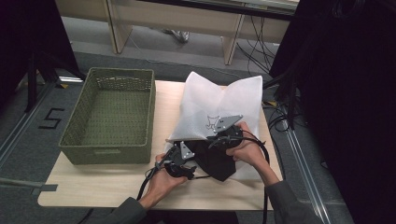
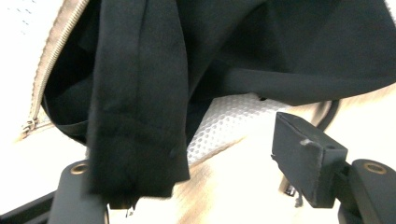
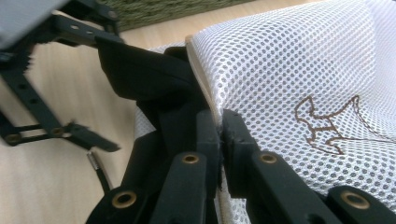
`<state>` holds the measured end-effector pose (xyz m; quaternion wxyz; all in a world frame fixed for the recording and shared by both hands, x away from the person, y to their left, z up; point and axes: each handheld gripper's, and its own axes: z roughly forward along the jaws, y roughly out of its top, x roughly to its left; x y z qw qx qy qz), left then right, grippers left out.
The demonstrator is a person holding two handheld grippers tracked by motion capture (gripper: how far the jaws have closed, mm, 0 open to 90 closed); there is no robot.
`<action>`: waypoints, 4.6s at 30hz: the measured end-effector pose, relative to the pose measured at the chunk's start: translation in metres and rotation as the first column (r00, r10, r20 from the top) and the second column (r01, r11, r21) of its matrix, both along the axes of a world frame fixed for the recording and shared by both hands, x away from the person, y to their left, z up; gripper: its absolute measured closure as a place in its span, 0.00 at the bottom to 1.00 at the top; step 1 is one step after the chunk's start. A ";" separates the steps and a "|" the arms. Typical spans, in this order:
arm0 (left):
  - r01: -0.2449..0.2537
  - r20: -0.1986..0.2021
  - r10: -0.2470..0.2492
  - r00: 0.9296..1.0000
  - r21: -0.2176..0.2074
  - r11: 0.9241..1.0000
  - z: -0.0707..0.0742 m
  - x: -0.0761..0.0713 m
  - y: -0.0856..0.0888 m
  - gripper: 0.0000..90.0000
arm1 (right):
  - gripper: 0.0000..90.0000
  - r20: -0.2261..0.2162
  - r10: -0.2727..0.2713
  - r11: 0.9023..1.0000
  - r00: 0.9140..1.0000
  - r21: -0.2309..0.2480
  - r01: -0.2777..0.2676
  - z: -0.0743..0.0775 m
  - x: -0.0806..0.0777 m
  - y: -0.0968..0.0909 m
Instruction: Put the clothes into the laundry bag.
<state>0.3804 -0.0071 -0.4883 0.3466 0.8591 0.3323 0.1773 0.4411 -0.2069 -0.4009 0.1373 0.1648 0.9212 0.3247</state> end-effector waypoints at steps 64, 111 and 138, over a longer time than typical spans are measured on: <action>0.003 -0.038 -0.007 0.999 -0.090 0.996 -0.013 0.005 -0.016 0.30 | 0.66 0.236 -0.046 0.984 0.971 -0.157 0.084 -0.027 -0.025 -0.028; 0.025 -0.062 -0.030 0.998 -0.087 0.996 -0.005 0.006 -0.010 0.38 | 0.97 0.070 -0.019 0.999 0.997 -0.028 0.021 -0.020 -0.016 -0.038; 0.123 0.009 -0.123 0.992 -0.021 0.992 -0.005 0.011 -0.047 0.95 | 0.97 0.021 0.024 1.000 0.999 -0.003 -0.024 -0.014 -0.032 -0.028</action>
